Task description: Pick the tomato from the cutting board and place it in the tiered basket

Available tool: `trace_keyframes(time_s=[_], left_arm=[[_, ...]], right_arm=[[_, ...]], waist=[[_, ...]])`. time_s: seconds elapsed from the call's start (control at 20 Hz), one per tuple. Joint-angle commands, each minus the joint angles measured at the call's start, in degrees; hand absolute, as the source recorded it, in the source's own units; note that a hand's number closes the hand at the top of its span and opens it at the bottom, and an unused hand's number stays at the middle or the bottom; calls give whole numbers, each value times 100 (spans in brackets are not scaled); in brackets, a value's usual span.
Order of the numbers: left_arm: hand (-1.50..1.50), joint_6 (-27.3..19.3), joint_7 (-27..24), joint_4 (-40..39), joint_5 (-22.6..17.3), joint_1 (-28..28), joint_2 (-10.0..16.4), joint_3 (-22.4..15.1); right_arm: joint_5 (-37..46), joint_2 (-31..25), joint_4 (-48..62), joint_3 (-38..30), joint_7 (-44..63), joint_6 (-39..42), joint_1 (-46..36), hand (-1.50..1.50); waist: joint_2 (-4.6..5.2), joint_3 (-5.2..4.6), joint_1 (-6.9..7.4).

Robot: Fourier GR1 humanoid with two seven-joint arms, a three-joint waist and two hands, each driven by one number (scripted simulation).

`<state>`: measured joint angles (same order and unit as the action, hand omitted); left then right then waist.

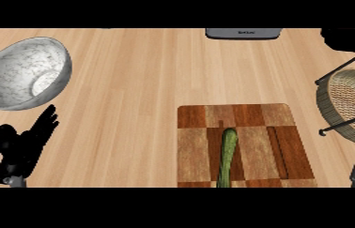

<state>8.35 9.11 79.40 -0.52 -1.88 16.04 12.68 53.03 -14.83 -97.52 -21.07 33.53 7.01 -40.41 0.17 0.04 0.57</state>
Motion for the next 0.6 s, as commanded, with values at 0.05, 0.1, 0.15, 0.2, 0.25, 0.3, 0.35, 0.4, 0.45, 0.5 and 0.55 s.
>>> trace_keyframes(time_s=[0.05, 0.1, 0.15, 0.2, 0.25, 0.3, 0.35, 0.4, 0.45, 0.5, 0.55], left_arm=[[0, -45, -148, 8, 52, -131, -67, 59], [0, -3, -97, 59, 1, -184, -87, 59], [0, 14, 186, 265, 1, 0, 28, 57], [0, -75, 47, 177, 152, -88, -93, -71], [0, 119, 74, -92, 10, 61, 104, 105], [0, 36, 3, 50, 29, -118, 25, 60], [0, -67, -119, -33, 94, -63, -63, 37], [0, 8, 34, 96, 69, 11, -16, -13], [0, -17, -72, -76, 103, 31, -72, -27], [0, -139, 28, -7, 152, 114, -164, -79], [0, 13, 161, 91, 59, 120, 11, -1]], right_arm=[[-466, -512, 1278, -386, -719, -516, -334, 150], [-462, -595, 1636, -386, -900, -685, -502, 150], [-637, -810, 1647, -508, -1002, -523, -440, 150], [-683, -891, 2379, -718, -1337, -851, -630, 150], [-703, -940, 2473, -673, -1435, -952, -635, 150], [945, -1682, 1769, 413, -1274, -134, 132, 150], [1045, -1745, 1861, 531, -1458, -195, 200, 150], [1108, -2082, 2082, 545, -1555, -17, 15, 150], [1226, -2127, 2342, 584, -1608, -197, -136, 150], [1169, -2293, 2366, 545, -1893, -186, 41, 150], [1250, -2435, 2516, 620, -1893, -81, -189, 150]], waist=[[-7, -3, 0], [-4, -3, 17], [-9, -2, -5], [11, 0, 40], [5, -3, 13], [64, -43, -11], [65, -30, -15], [49, -18, 30], [59, -15, 70], [29, -7, -7], [16, -6, 36]])
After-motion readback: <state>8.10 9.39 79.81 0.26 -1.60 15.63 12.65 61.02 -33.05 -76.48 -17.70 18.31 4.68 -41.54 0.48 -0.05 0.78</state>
